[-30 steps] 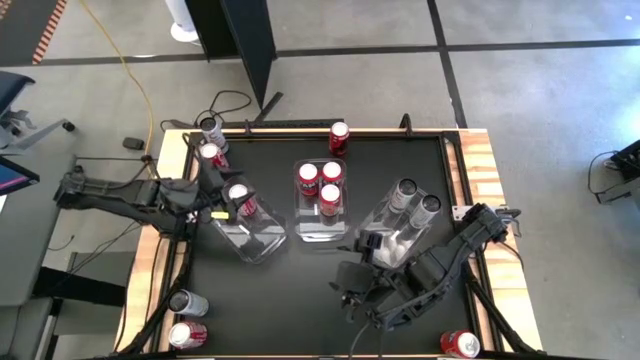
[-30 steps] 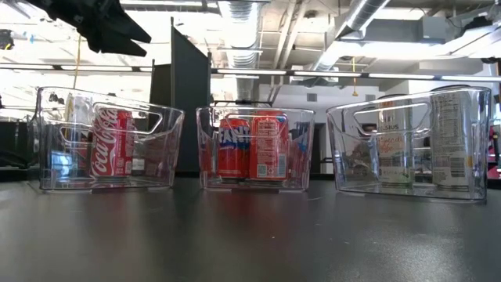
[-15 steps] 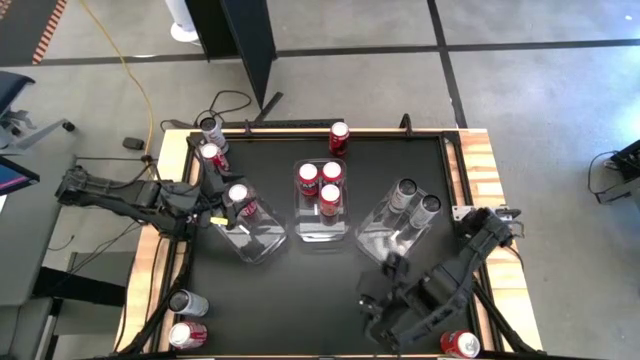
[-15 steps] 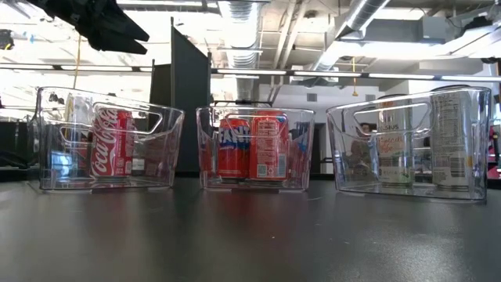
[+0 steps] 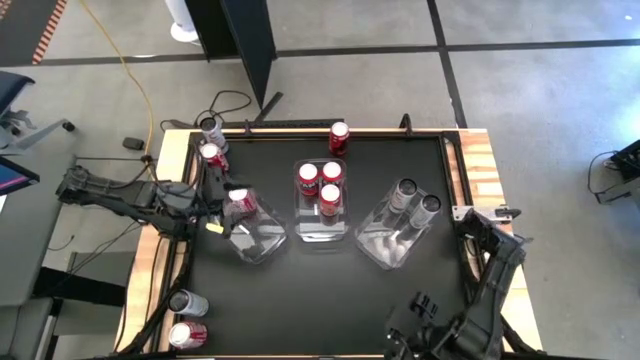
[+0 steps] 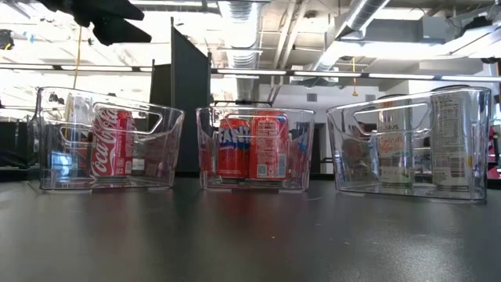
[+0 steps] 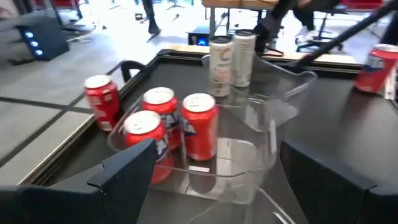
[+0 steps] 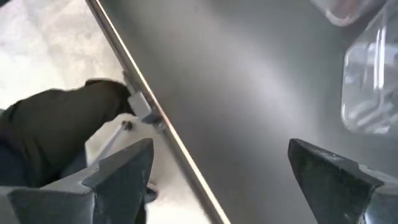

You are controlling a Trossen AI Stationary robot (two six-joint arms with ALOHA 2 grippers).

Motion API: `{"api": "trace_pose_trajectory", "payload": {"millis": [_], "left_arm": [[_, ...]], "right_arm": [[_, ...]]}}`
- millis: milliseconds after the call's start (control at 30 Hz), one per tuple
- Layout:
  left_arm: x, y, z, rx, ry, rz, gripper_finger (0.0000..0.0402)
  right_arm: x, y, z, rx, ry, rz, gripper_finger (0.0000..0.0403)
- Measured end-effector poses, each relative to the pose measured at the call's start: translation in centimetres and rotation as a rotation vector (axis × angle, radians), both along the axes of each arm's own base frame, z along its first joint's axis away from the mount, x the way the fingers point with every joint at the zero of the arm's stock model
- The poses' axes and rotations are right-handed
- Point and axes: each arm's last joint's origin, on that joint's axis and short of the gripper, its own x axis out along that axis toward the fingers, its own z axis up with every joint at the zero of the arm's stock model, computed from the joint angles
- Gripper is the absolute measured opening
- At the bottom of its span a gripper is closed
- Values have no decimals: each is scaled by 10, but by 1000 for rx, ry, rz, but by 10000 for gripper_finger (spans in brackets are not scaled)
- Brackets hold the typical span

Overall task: Sort soda cans
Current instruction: Put the bottom white soda can into the right transparent bin

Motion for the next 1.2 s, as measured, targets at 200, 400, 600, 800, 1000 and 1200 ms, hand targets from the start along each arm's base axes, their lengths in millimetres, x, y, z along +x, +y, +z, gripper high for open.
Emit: {"api": "trace_pose_trajectory", "payload": {"millis": [200,400,600,800,1000,1200], "left_arm": [[-2,-2,2,14,-25,65,338],[-11,6,7,50,-79,309,338],[-25,14,14,83,-140,514,338],[-39,28,24,193,-132,944,338],[-36,42,46,199,-118,933,338],[-4,66,59,122,73,831,338]], "right_arm": [[19,-15,0,-114,-17,46,388],[52,-49,1,-290,-23,84,388],[98,-99,4,-402,-15,128,388],[132,-142,9,-491,-19,193,388],[144,-172,9,-532,33,228,388],[148,-183,9,-566,64,257,388]]}}
